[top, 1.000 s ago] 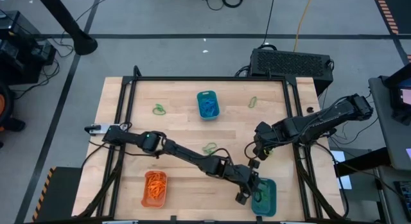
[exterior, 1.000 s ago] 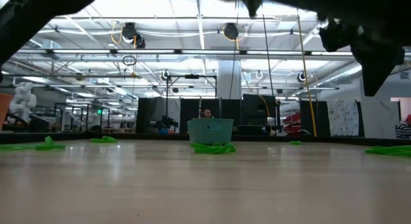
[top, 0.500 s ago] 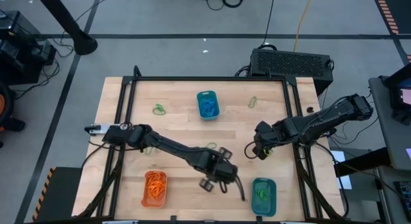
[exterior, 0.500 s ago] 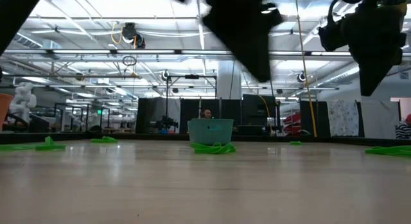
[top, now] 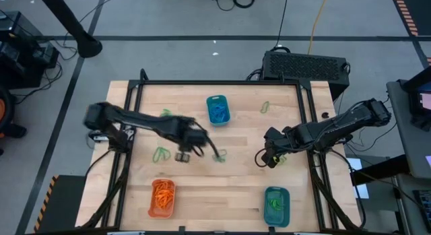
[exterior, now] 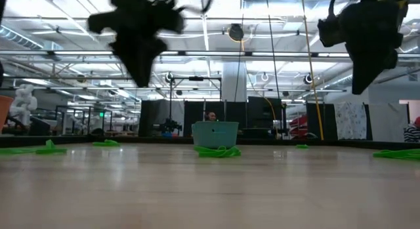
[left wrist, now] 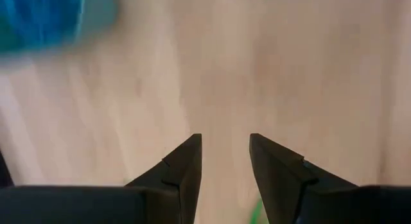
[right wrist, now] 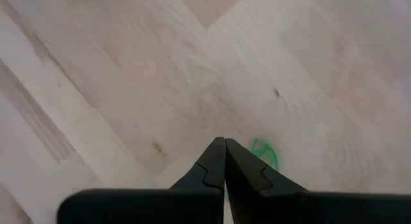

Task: Sort rubber bands into baskets
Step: Put the green rubber band into the bottom bin

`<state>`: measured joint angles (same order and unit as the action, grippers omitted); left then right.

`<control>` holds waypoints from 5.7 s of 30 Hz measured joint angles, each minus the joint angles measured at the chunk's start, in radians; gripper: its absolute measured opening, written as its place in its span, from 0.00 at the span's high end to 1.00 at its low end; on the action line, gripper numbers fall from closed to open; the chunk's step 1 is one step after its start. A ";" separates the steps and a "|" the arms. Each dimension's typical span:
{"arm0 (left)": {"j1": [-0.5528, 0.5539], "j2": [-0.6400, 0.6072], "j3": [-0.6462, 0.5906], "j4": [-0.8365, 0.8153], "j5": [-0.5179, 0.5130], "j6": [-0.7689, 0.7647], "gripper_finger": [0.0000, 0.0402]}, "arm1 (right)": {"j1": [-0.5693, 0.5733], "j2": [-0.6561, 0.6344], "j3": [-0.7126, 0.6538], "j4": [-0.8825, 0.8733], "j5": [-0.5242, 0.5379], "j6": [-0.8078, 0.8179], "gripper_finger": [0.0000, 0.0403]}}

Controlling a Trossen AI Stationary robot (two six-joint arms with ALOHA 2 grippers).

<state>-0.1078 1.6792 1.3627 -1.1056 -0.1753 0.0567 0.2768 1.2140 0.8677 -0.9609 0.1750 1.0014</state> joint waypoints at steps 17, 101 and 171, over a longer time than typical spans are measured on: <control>-0.001 -0.475 -0.539 0.011 0.278 -0.304 0.66 | 0.000 0.000 0.000 0.204 0.069 -0.210 1.00; -0.056 -0.303 -0.620 0.183 0.177 -0.181 0.90 | 0.000 0.000 0.000 0.254 0.060 -0.243 1.00; -0.128 -0.144 -0.576 0.307 0.160 -0.364 0.51 | 0.000 0.000 0.000 0.300 0.060 -0.270 1.00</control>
<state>-0.2359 1.5356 0.7867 -0.7984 -0.0156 -0.3068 0.2768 1.2140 0.8677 -0.6613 0.2352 0.7314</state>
